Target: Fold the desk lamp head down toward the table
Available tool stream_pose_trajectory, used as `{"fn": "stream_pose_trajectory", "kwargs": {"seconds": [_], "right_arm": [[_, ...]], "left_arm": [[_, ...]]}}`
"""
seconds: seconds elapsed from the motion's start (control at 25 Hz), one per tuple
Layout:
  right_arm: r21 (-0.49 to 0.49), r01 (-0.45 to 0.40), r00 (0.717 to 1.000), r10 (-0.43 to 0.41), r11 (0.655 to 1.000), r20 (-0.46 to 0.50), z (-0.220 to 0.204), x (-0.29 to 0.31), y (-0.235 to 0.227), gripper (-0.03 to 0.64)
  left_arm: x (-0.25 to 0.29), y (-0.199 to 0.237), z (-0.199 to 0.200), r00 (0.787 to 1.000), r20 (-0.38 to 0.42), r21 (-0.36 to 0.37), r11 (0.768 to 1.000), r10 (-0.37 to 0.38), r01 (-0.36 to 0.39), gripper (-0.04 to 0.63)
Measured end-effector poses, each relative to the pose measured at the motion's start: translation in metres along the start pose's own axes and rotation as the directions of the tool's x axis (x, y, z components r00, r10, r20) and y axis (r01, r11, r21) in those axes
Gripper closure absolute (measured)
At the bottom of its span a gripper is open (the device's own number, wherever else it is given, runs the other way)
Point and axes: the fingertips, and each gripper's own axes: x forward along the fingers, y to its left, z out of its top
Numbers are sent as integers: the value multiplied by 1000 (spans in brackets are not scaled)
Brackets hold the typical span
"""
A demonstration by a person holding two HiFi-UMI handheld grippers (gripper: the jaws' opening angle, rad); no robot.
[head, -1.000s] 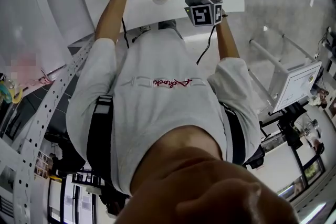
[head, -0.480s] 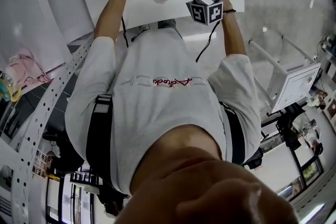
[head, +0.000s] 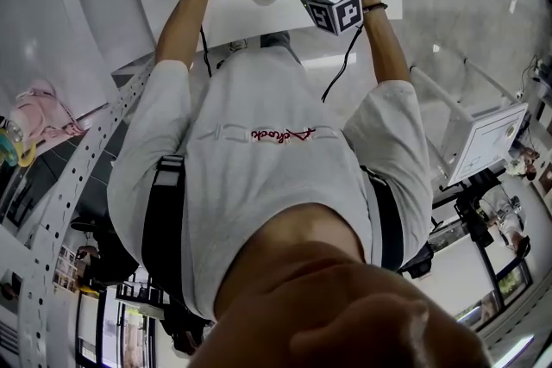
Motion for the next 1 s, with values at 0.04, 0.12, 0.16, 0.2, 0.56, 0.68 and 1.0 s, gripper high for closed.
{"fn": "stream_pose_trajectory", "kwargs": {"seconds": [0.04, 0.12, 0.16, 0.2, 0.56, 0.68, 1.0], "right_arm": [[-3, 0, 1000, 0, 1000, 11, 2, 3, 0, 396], [-7, -10, 1000, 10, 1000, 27, 5, 8, 2, 396], [-13, -16, 999, 16, 1000, 33, 6, 10, 3, 396], [-21, -19, 999, 20, 1000, 39, 8, 13, 4, 396], [-122, 65, 997, -60, 990, 44, 14, 18, -2, 525], [-119, 113, 993, -109, 986, 44, 13, 18, -5, 537], [-97, 204, 978, -199, 974, 59, 16, 18, -9, 568]], "left_arm": [[0, 0, 0, 1000, 0, -1, 1000, 0, 0, 419], [0, -1, -1, 1000, 0, -3, 1000, -3, 3, 419], [0, -1, -1, 1000, 0, -3, 1000, -5, 5, 419], [0, -1, -1, 1000, -1, -2, 1000, -6, 6, 419], [0, -1, -1, 1000, 1, -4, 1000, -7, 7, 417], [0, -1, -1, 1000, 2, -7, 1000, -9, 9, 417], [-2, -1, -1, 1000, 4, -9, 1000, -15, 15, 417]]}}
